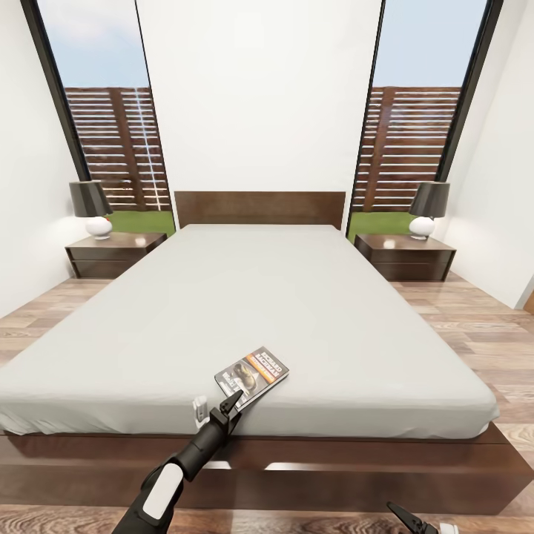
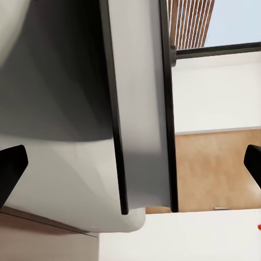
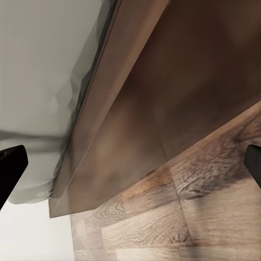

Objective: In the bedroom, move the book from the bed onto either nightstand, and place the two sandals side by side next to the bed.

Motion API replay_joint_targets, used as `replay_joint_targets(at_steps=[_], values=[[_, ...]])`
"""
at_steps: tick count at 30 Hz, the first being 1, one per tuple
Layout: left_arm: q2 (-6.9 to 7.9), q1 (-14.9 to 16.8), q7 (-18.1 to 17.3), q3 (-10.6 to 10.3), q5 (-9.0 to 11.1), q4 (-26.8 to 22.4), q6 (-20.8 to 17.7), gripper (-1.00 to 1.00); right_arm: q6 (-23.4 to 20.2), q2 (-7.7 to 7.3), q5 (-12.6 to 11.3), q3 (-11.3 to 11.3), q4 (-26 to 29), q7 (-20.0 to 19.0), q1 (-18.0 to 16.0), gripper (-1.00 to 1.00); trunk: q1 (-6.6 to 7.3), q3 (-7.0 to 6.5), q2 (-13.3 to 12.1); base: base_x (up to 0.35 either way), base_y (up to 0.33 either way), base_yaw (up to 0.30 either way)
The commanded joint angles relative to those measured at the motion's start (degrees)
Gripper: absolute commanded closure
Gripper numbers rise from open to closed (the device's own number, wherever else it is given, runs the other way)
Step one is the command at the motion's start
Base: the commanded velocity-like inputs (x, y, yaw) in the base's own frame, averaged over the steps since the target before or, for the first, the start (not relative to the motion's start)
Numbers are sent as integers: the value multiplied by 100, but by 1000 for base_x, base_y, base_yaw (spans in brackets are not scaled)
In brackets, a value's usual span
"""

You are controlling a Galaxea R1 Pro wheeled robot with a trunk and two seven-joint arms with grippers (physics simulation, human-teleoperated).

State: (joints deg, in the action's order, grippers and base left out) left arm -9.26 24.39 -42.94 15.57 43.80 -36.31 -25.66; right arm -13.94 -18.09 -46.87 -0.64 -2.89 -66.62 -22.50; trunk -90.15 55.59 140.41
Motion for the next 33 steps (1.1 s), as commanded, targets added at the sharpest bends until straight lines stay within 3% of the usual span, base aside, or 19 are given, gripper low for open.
replay_joint_targets(at_steps=[1, 3, 4, 33], values=[[-6, 4, -13, 25, 15, 1, -45, -100, -56, -1, -24, -5, -19, -26, -9, -100, 1, 5, 2, 0, 0, 0], [-6, 4, -13, 25, 15, 1, -45, -100, -56, -1, -24, -5, -19, -26, -7, -100, 1, 5, 2, 0, 0, 0], [-6, 4, -13, 25, 15, 1, -45, 100, -56, -1, -24, -5, -19, -26, -8, -100, 1, 5, 2, 0, 0, 0], [-10, 4, -20, 23, 15, 1, -77, 100, -56, -1, -24, -6, -19, -27, -8, -100, 1, 5, 2, 0, 0, 0]])
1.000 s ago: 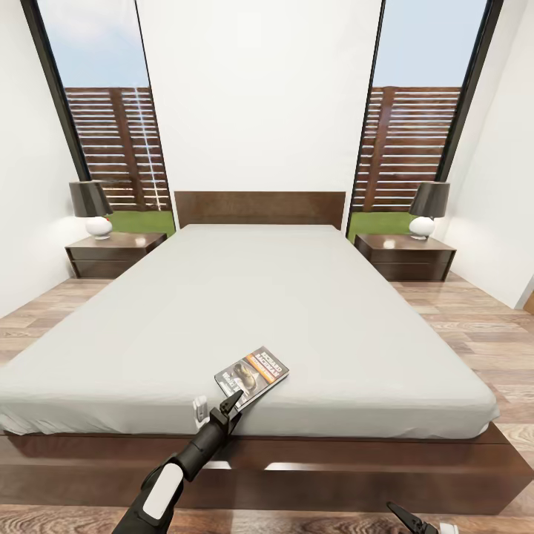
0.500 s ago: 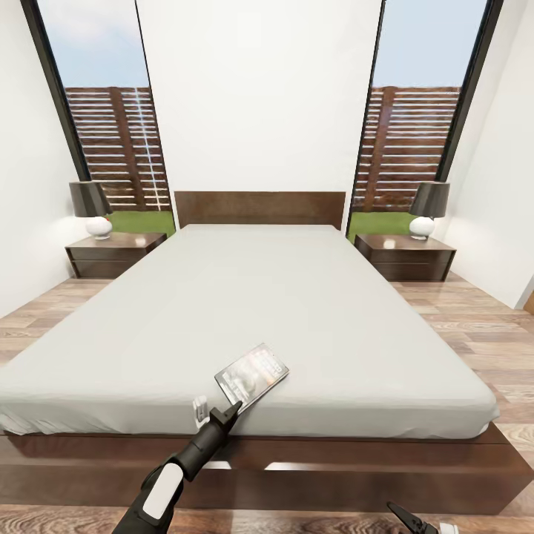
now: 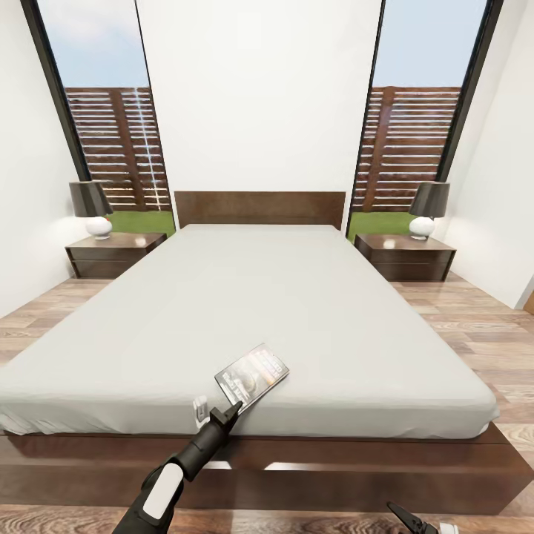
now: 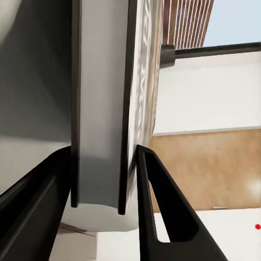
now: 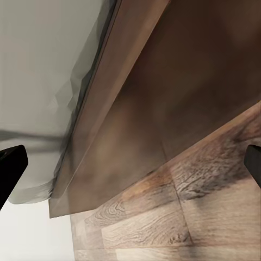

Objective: In the bedroom, move the book from the bed onto either nightstand, and place the two sandals side by side next to the bed.

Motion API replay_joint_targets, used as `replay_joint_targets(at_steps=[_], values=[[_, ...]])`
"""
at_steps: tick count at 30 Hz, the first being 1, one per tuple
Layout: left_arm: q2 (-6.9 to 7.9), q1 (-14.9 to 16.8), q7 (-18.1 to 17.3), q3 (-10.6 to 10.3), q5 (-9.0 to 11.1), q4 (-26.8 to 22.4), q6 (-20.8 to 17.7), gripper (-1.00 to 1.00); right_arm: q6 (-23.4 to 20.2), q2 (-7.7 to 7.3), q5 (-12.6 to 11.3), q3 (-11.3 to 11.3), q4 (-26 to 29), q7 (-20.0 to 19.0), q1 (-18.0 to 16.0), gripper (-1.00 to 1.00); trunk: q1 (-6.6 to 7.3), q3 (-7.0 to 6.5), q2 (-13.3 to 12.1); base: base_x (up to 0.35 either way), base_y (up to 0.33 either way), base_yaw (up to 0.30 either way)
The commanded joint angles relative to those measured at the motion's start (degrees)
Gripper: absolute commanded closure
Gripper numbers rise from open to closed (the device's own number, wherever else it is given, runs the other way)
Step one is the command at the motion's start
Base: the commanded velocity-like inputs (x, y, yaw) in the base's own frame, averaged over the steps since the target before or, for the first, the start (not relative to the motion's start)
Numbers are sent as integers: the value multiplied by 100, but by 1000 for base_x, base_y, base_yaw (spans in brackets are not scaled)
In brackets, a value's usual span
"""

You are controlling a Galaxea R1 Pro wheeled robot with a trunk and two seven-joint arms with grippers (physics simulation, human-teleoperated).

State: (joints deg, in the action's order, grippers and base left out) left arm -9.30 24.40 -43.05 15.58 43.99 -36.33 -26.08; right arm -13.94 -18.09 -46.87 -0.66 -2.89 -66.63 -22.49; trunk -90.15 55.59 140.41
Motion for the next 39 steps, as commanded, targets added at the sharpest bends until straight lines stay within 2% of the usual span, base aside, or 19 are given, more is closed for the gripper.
replay_joint_targets(at_steps=[1, 25, 31, 39], values=[[-6, 4, -9, 19, -3, 3, -36, 100, -56, -1, -24, -5, -19, -26, -9, -100, 1, 6, 2, 0, 0, 0], [-3, 4, -26, -38, 4, 3, -46, 100, -56, -1, -24, -5, -19, -26, -8, -100, 1, 6, 2, 0, 0, 0], [8, 4, -24, -57, 0, 3, -76, 100, -56, -1, -24, -5, -19, -26, -8, -100, 133, -102, -238, 0, 0, 0], [22, 4, -46, -203, 1, -3, -213, 100, -56, -1, -24, -5, -19, -32, -9, -100, 309, -246, -559, 0, 0, 0]])
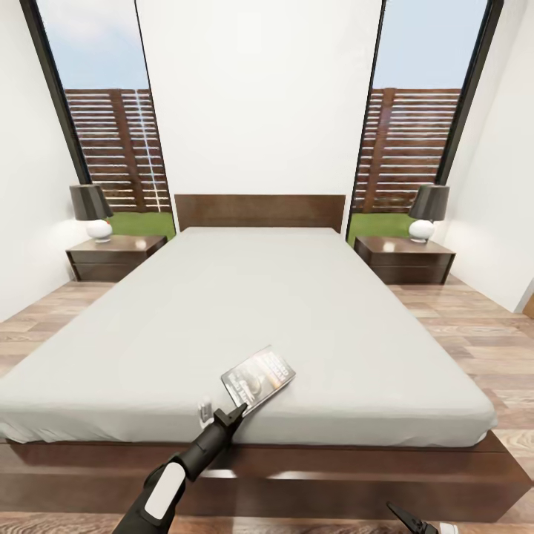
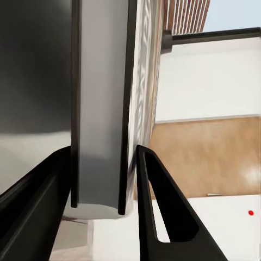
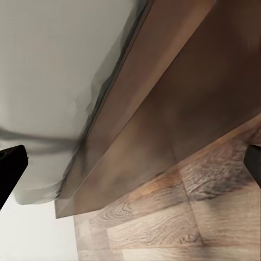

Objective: In the bedroom, move the book from the bed onto either nightstand, and place the two sandals side by side next to the bed.

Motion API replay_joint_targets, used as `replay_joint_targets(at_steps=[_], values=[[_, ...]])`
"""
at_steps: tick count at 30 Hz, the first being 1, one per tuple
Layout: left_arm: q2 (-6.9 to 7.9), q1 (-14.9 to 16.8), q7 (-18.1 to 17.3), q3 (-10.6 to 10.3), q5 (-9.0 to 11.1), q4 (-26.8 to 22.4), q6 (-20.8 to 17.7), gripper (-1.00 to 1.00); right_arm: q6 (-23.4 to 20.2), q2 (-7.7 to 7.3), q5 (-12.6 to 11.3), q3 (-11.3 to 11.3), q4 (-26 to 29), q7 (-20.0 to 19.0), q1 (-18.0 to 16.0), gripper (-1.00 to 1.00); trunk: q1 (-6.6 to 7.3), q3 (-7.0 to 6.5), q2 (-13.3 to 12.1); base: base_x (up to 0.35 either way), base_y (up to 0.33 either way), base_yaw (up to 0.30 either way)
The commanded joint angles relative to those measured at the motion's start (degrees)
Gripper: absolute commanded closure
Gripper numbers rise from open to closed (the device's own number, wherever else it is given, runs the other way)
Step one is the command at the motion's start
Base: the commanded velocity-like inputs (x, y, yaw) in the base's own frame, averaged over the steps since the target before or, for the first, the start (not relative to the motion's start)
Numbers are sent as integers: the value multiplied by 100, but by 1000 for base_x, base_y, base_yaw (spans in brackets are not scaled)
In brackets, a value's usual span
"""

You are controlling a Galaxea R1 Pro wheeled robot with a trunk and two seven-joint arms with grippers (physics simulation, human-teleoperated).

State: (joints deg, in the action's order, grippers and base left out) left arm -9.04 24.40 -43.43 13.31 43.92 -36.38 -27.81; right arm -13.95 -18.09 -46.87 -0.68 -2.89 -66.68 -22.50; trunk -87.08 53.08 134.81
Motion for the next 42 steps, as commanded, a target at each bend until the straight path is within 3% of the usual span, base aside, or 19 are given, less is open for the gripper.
replay_joint_targets(at_steps=[1, 27, 42], values=[[-4, 3, -10, 15, 9, 1, -46, 100, -56, -1, -25, -2, -19, -25, -9, -100, 24, -13, -39, 0, 0, 0], [22, 3, -10, -38, 17, -56, -126, 100, -38, -1, -50, -9, -19, -26, -6, -100, 595, -480, -1082, 0, 0, 0], [137, 3, -1, -59, -5, -84, -315, 100, -43, -1, -50, -11, -19, -29, -7, -100, 924, -749, -1684, 0, 0, 0]])
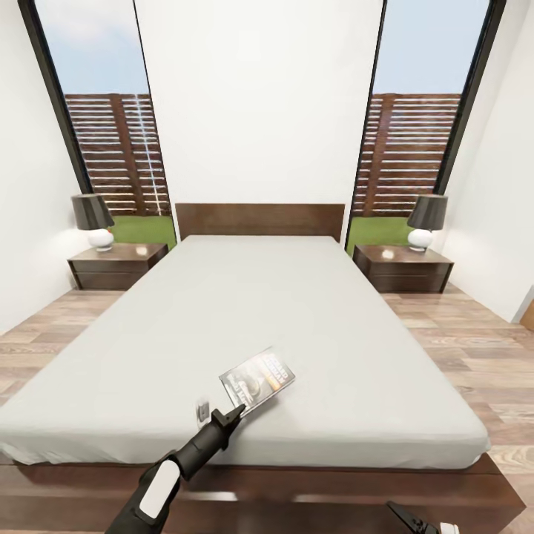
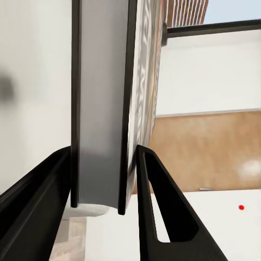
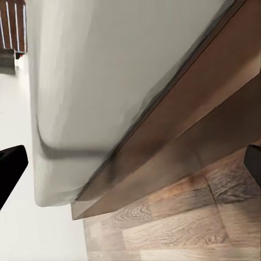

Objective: In the bedroom, move the book from the bed onto either nightstand, and place the two sandals side by side next to the bed.

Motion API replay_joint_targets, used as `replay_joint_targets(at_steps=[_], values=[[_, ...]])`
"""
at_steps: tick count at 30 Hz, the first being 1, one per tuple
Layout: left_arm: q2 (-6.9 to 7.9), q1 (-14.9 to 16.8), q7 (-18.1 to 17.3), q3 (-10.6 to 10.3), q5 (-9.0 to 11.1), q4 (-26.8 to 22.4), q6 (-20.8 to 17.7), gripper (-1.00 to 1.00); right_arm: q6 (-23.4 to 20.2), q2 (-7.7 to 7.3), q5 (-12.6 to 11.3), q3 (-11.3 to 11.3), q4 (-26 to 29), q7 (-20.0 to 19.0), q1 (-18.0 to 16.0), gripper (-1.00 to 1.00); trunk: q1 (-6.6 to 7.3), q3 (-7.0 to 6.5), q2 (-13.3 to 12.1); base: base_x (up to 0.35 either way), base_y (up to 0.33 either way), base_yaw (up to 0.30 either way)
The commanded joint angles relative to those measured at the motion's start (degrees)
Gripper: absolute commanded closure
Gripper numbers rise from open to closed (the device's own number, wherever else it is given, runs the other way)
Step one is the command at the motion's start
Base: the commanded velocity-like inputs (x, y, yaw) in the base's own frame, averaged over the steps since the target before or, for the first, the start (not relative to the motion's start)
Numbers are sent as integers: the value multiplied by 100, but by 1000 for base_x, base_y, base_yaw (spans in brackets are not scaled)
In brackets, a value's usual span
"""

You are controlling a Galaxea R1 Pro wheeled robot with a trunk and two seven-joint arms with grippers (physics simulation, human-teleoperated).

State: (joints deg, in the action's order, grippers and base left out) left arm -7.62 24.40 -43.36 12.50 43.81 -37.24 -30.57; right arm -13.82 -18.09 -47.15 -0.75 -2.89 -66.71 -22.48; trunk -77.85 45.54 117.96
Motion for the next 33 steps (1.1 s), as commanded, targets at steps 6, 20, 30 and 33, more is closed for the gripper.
replay_joint_targets(at_steps=[6, 20, 30, 33], values=[[107, 4, -15, 10, -2, -1, -52, 100, -59, -1, -23, 3, -19, -26, -9, -100, 133, -103, -240, 0, 0, 0], [213, 4, -31, -60, -19, -10, -55, 100, -53, -1, -23, 5, -19, -49, -10, -100, 441, -354, -801, 0, 0, 0], [556, 4, -52, -211, -24, -155, -206, 100, -48, 39, -19, 6, -19, -53, -7, -100, 660, -534, -1202, 0, 0, 0], [639, 4, -56, -285, -23, -184, -246, 100, -36, 78, -19, 0, -19, -51, -8, -100, 726, -587, -1322, 0, 0, 0]])
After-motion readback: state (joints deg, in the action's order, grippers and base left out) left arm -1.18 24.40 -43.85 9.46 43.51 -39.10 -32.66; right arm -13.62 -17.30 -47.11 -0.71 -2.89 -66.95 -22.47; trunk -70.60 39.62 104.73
